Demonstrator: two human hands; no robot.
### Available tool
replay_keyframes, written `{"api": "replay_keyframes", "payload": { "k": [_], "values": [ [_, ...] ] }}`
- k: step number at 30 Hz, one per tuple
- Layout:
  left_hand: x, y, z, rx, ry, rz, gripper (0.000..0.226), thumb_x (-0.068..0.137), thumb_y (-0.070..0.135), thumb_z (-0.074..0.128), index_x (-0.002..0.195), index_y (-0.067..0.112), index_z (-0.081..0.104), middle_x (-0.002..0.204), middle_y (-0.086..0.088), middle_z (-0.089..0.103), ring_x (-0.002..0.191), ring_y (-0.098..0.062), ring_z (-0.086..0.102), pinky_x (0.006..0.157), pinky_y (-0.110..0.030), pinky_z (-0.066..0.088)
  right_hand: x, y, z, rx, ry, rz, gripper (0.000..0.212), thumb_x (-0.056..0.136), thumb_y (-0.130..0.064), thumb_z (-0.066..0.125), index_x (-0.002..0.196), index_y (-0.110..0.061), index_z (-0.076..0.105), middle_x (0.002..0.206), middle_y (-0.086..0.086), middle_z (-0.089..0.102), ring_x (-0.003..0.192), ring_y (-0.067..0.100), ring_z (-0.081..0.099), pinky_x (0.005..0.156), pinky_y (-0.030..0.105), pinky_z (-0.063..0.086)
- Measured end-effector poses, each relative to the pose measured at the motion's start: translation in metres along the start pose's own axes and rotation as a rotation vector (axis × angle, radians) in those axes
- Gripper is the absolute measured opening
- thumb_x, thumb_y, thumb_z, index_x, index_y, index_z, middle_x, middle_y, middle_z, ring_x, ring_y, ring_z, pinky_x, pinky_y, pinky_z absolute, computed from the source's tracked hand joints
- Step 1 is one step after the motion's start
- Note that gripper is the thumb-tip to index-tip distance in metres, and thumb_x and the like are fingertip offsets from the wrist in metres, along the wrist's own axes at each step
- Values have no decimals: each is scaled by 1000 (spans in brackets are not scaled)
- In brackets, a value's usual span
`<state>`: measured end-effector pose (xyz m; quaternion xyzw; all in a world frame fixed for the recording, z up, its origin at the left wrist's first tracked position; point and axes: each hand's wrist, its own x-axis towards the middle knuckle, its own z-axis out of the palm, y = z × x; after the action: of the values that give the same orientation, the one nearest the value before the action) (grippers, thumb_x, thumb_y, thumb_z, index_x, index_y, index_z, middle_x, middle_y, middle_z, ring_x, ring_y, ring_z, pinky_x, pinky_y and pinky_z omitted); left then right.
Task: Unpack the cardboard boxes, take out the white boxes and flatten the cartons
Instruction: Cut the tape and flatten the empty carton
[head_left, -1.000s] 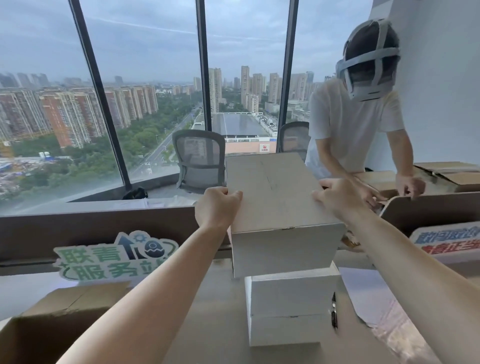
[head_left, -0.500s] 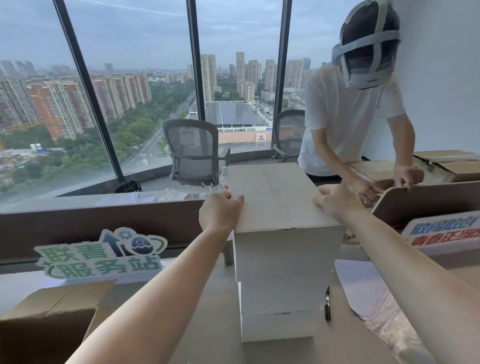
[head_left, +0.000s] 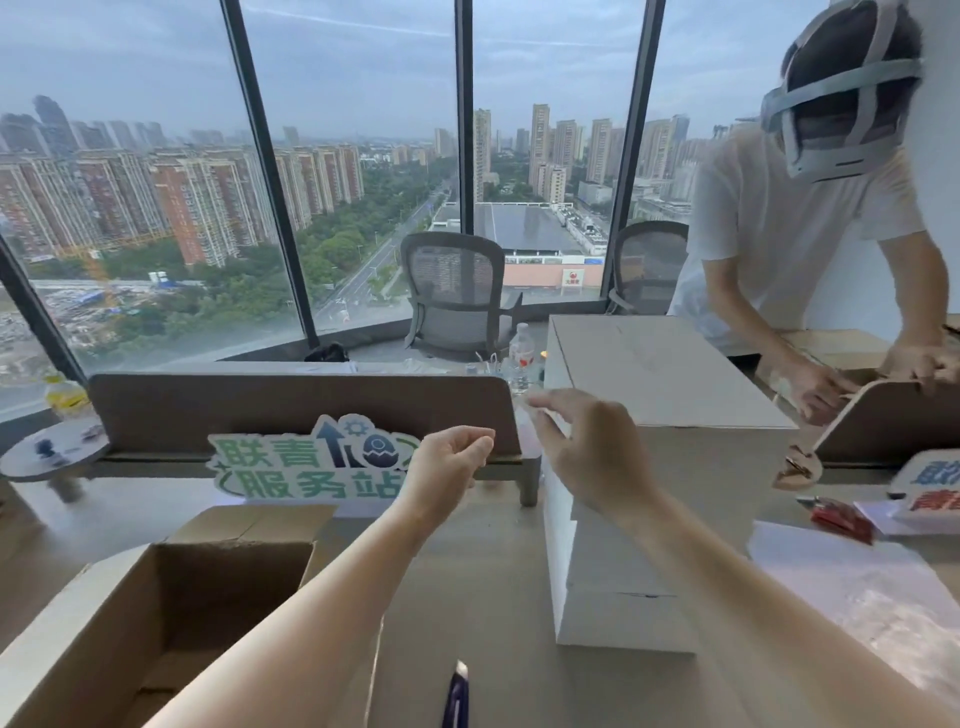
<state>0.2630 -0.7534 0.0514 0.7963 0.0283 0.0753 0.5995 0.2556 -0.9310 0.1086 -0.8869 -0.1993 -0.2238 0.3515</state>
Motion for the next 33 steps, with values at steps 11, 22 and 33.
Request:
{"api": "replay_keyframes", "payload": {
  "k": [11,22,33],
  "values": [
    [-135,-174,-250,529,-26,-59,17,92,25,65,104,29,76,92,17,74,87,5,66,87,-24,53,-144,-112,218,74,-404,-72,29,87,-21,55,108,-21,75,110,-9,73,104,8,67,91,26,53],
    [-220,-294,-408,812,-417,152,38,87,12,51,108,31,75,109,13,72,118,-6,58,117,-27,25,-267,-154,295,-129,-508,-129,39,81,-5,60,112,-24,73,119,-11,69,126,11,55,104,33,47],
    [-234,-326,-433,921,-572,587,64,84,16,74,141,37,50,143,17,52,144,-8,30,121,-26,8,-281,-144,283,-351,-644,-399,69,68,-22,88,131,-29,59,132,-13,60,135,17,47,97,34,51]
  ]
}}
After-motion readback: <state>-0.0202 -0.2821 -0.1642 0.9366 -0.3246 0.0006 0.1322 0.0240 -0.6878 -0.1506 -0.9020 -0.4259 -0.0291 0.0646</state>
